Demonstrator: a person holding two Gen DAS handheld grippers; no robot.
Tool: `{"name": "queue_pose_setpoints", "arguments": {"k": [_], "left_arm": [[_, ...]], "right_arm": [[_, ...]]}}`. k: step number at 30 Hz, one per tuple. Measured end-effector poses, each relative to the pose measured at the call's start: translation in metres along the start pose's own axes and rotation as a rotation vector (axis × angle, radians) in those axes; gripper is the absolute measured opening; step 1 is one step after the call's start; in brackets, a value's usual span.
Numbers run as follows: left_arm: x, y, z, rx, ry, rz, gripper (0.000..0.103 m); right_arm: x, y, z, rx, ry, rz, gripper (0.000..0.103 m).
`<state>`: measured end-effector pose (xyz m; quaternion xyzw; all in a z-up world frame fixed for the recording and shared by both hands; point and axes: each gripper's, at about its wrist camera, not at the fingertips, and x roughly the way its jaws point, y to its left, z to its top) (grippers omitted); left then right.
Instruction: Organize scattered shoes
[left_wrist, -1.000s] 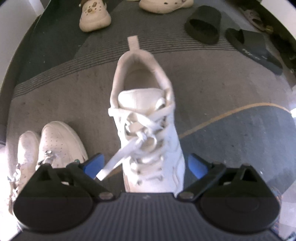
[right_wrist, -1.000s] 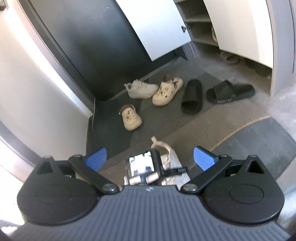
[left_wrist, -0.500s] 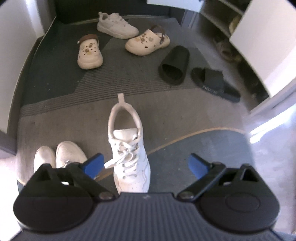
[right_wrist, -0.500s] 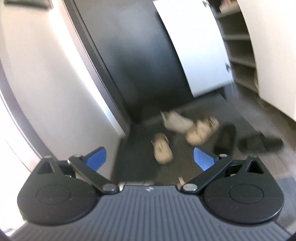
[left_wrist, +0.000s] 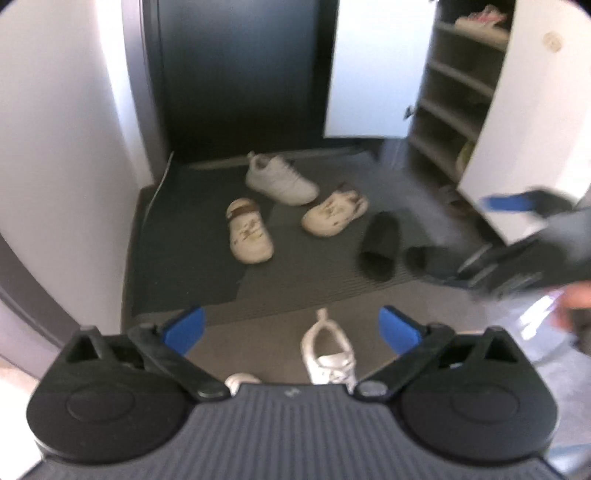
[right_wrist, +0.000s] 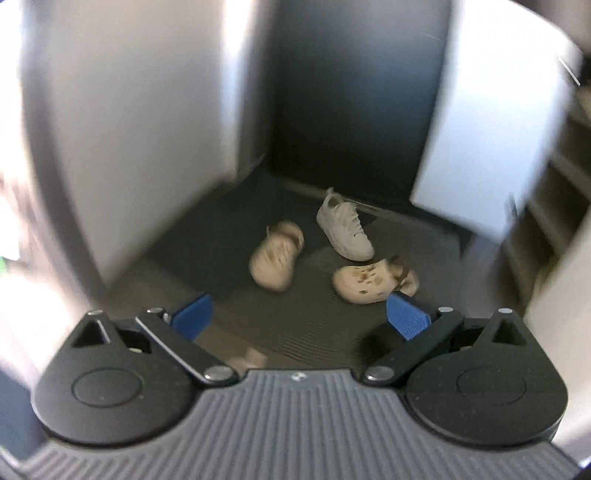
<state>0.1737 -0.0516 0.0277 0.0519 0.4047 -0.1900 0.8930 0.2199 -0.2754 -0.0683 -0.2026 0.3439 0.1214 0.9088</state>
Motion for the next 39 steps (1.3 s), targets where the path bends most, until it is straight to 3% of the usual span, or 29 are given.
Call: {"name": "queue_pose_setpoints", "arguments": {"k": [4,8,14,19,22,23,26,28,31,39], "left_arm": [[-0.030,0.011,0.002,-0.045,-0.068,-0.095,0.103],[-0.028,0.012,0.010,-0.031,-0.085,-0.116,0.103],[-0.004,0.023,0.018,-0.074,-0.052,-0.144,0.103],[0.028,0.036,0.026,-0.098,0.008,-0.165,0.103],[0.046,0.043,0.031,-0.124,0.039,-0.151,0.103],[0.053,0.046,0.032,-0.144,0.053,-0.156,0.103],[0.066,0.053,0.034,-0.199,0.077,-0.181,0.103],[0.072,0.056,0.034,-0.209,0.083,-0.180,0.103],[0.073,0.059,0.034,-0.212,0.081,-0.174,0.103],[0.061,0.064,0.026,-0.238,0.060,-0.191,0.103]], "right_arm": [[0.057,0.059,-0.036,-0.492,0.092,0.080,0.103],[0.104,0.117,-0.086,-0.907,0.178,0.191,0.103],[0.161,0.169,-0.152,-1.319,0.243,0.290,0.103],[0.208,0.181,-0.172,-1.410,0.297,0.347,0.098],[0.229,0.186,-0.196,-1.534,0.343,0.387,0.073],[0.235,0.188,-0.203,-1.563,0.354,0.395,0.075],[0.242,0.191,-0.202,-1.523,0.359,0.411,0.072],[0.244,0.192,-0.196,-1.484,0.360,0.422,0.049],[0.245,0.192,-0.183,-1.430,0.397,0.432,0.037],[0.216,0.193,-0.174,-1.352,0.490,0.461,0.025]]}}
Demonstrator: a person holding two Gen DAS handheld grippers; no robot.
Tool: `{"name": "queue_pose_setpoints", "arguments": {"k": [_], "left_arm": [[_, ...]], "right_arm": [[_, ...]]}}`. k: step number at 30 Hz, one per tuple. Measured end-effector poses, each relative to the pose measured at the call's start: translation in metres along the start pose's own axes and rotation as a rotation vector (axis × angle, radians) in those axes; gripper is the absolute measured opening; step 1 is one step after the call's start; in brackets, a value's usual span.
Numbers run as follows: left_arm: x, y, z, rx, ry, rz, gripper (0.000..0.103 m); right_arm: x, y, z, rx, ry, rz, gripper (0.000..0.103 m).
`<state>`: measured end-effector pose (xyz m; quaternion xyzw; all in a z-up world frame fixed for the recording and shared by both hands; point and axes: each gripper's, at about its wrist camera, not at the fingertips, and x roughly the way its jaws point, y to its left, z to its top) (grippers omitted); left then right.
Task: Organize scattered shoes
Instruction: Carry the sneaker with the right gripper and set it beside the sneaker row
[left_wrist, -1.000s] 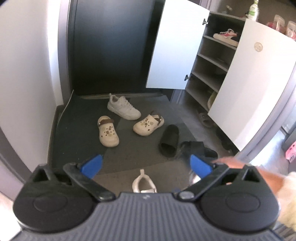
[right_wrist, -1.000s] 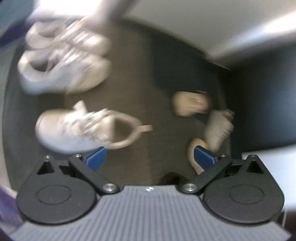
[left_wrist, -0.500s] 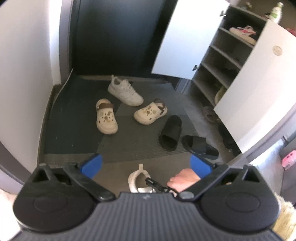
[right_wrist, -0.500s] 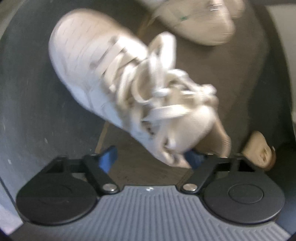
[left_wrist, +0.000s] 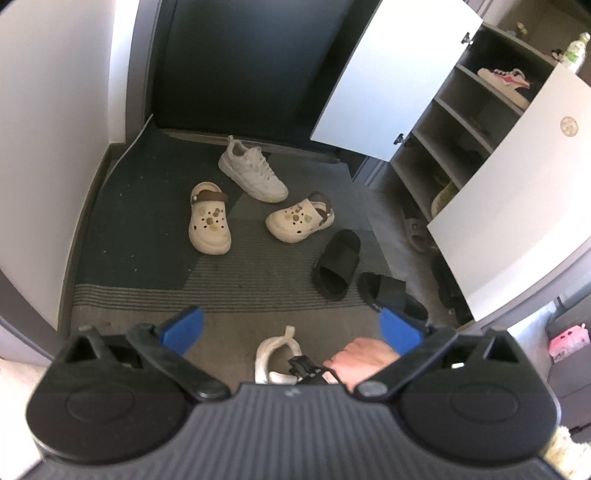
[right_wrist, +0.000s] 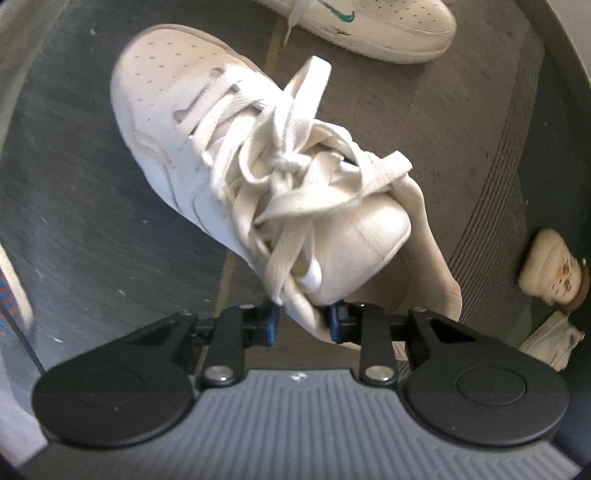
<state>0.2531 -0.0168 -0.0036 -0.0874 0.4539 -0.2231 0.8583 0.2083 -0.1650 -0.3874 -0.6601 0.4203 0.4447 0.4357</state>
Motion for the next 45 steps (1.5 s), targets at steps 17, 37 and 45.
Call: {"name": "queue_pose_setpoints", "arguments": {"k": [17,37,45], "left_arm": [[-0.055,0.016,-0.011,-0.162,-0.085,-0.124,0.103],[-0.093,0.026,-0.023,-0.108,-0.220,0.033,0.103],[-0.093,0.039,-0.026,-0.182,-0.216,0.005,0.103]], "right_arm": [[-0.088,0.021,-0.027,0.892,-0.186,0.044,0.018],[-0.023,0.052,-0.012,1.817,-0.407,0.173,0.019],[-0.010,0.061,-0.010,2.146,-0.474,0.133,0.021]]}}
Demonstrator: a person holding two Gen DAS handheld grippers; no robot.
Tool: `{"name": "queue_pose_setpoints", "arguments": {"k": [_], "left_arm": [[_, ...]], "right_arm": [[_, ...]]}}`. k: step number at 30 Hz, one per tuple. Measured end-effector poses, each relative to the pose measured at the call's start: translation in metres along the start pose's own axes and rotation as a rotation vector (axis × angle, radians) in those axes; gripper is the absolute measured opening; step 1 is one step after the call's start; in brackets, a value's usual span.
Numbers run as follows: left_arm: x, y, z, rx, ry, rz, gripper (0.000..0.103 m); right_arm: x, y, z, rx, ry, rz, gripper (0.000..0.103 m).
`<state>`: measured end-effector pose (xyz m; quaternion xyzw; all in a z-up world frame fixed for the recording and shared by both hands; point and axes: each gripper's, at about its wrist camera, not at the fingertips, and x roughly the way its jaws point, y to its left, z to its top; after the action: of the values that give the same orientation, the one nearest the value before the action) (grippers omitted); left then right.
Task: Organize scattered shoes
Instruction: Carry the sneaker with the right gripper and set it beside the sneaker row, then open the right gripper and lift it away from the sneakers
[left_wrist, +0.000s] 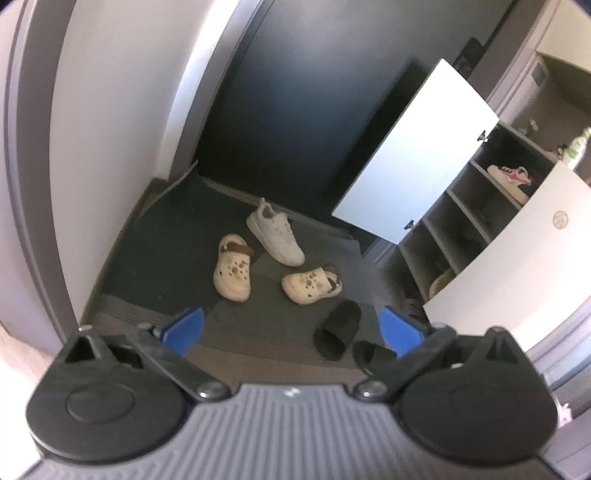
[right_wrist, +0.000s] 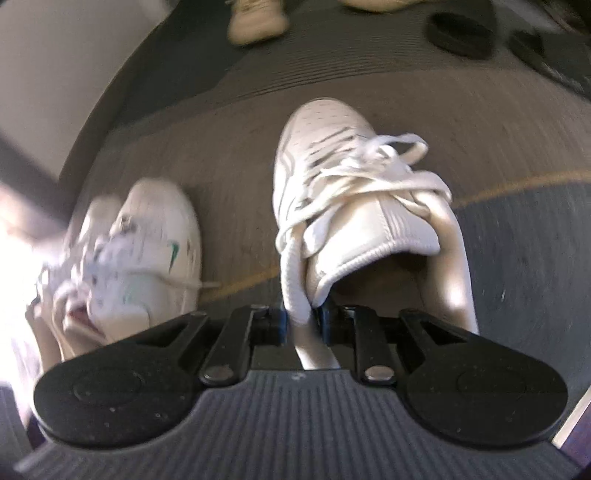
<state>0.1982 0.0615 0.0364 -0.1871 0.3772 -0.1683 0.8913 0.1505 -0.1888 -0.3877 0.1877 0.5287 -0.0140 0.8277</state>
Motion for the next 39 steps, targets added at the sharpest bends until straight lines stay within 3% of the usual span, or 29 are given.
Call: {"name": "queue_pose_setpoints", "arguments": {"k": [7,16,21,32,35,37,39], "left_arm": [[0.010,0.005,-0.005,-0.023,0.052,-0.020,0.103],[0.011,0.007,-0.009,0.007,0.042,-0.004,0.103],[0.011,0.001,-0.012,0.044,0.027,0.025,0.103],[0.017,-0.023,-0.021,0.132,0.023,0.065,0.103],[0.018,-0.032,-0.021,0.155,0.001,0.077,0.103],[0.018,-0.038,-0.021,0.166,-0.009,0.081,0.103],[0.018,-0.045,-0.024,0.177,-0.014,0.080,0.103]], "right_arm": [[-0.006,0.031,0.006,-0.054,-0.070,0.017,0.018],[0.006,0.076,-0.005,-0.135,-0.039,0.023,0.017],[0.015,0.098,-0.011,-0.162,0.015,0.003,0.018],[0.020,0.092,0.002,-0.089,0.139,-0.017,0.023],[0.004,0.085,0.009,-0.027,0.143,-0.016,0.047],[-0.011,0.078,0.013,0.030,0.138,0.016,0.073],[-0.026,0.075,0.019,0.058,0.130,0.035,0.081]]}}
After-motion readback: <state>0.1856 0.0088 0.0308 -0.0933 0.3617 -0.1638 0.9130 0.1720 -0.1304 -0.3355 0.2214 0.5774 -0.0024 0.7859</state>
